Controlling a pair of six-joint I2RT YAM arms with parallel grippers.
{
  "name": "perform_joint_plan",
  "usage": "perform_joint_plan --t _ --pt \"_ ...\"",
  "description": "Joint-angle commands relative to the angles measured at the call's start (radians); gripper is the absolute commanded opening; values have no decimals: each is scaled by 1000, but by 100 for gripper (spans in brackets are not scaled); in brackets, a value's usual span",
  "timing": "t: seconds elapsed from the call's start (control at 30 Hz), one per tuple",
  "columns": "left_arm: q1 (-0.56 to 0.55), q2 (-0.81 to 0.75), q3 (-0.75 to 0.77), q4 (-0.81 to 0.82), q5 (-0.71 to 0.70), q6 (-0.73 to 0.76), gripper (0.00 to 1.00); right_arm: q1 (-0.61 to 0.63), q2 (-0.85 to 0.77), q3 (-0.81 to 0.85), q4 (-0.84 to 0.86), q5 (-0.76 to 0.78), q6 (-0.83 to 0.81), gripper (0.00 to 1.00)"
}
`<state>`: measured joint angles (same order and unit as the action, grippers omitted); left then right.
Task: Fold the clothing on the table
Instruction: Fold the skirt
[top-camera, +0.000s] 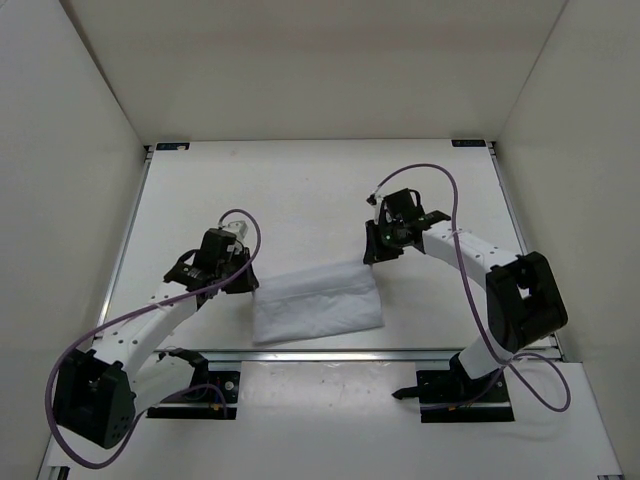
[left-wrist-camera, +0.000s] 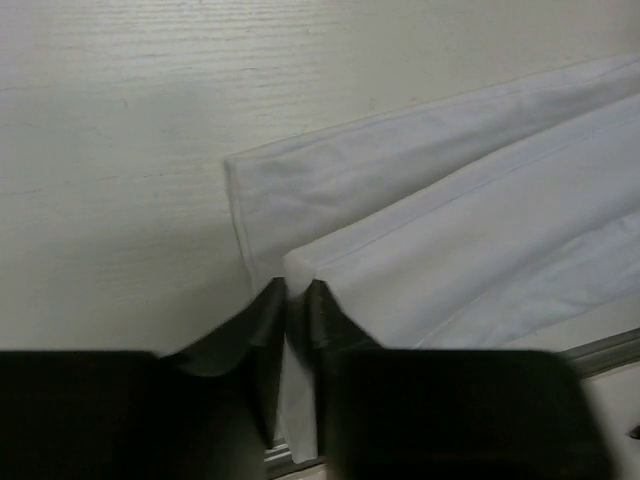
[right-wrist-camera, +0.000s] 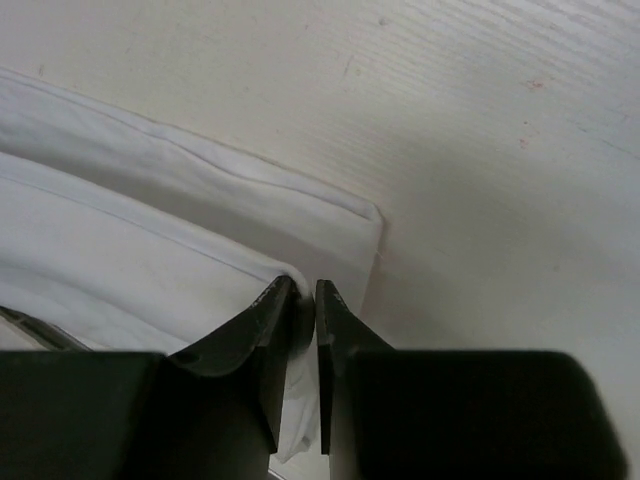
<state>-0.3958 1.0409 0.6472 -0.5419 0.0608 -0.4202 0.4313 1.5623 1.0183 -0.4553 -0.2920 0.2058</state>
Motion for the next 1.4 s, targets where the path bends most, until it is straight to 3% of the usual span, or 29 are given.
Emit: perform_joint_plan --t 0.0,0.13,0.2,0.23,0.37,0.5,0.6,0.67,0.73,1.03,1.13,1.2,1.23,1.37 --pt "52 8 -34 55 0 -6 33 -20 25 51 24 43 -25 14" --pt "91 62 53 105 13 32 68 -52 -16 83 18 65 -36 47" --pt "103 108 141 92 -25 66 86 -94 -47 95 41 71 -19 82" --pt "101 132 161 80 -47 83 88 -97 -68 106 49 59 -26 89" --pt "104 130 230 28 -59 101 89 -109 -151 77 35 68 -22 94" --pt "43 47 169 -1 -32 69 72 -98 -232 -56 20 24 -5 89" --pt "-6 -5 89 -15 -19 14 47 -85 -265 -164 9 -16 29 82" --pt "-21 -27 39 -23 0 -15 19 -56 -284 -227 10 -12 53 71" --pt "-20 -36 17 -35 5 -35 2 -36 -292 -251 23 -28 76 70" --pt "-48 -44 -44 -38 -32 -68 0 27 -211 -267 101 -12 101 68" --pt "-49 -54 -66 -36 -47 -87 0 49 -164 -262 107 13 95 60" --pt "-57 -56 -67 -49 -85 -117 0 49 -141 -261 112 13 96 46" --pt "-49 -53 -55 -53 -99 -123 0 52 -118 -261 106 11 99 43" --pt "-51 -42 -44 -96 -139 -140 0 79 -81 -239 84 66 98 46"
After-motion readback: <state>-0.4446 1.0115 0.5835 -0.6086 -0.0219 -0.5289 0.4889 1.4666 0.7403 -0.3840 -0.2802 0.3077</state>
